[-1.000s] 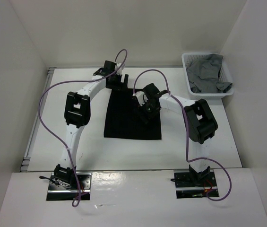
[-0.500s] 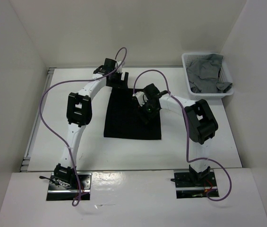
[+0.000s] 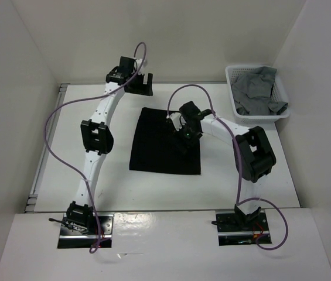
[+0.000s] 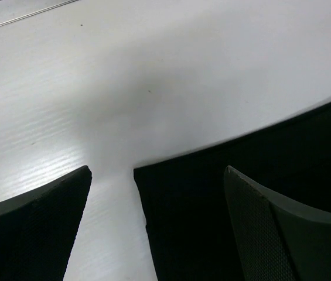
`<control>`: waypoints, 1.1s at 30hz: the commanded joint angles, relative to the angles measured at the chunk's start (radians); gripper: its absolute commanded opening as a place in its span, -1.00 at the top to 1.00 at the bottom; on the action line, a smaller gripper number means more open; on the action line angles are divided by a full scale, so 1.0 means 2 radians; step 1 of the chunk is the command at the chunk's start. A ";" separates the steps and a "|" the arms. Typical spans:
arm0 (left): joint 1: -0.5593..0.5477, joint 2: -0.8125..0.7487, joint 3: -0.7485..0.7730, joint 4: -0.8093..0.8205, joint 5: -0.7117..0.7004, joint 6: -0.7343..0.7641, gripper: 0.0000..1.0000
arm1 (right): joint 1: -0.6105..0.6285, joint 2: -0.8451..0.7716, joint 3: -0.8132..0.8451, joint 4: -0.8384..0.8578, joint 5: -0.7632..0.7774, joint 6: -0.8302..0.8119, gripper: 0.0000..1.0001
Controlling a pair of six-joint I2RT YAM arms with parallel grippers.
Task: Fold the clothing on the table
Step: Flatten the skirt out
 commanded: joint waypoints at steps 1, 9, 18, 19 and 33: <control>0.000 -0.073 -0.008 -0.033 0.025 0.000 -0.99 | 0.004 -0.077 0.036 -0.031 0.007 0.002 -0.75; -0.005 -0.327 -0.364 0.059 0.028 0.027 -0.99 | -0.058 -0.179 -0.019 -0.026 0.029 0.002 -0.77; -0.005 -0.533 -0.758 0.101 0.023 0.111 -0.99 | -0.139 -0.325 -0.124 -0.037 -0.007 0.017 -0.80; -0.001 -0.538 -0.771 0.092 0.031 0.118 -0.99 | -0.143 -0.335 -0.140 -0.041 -0.007 0.021 -0.80; 0.004 -0.549 -0.860 0.063 0.137 0.149 -0.75 | -0.199 -0.403 -0.146 -0.046 -0.031 0.021 -0.78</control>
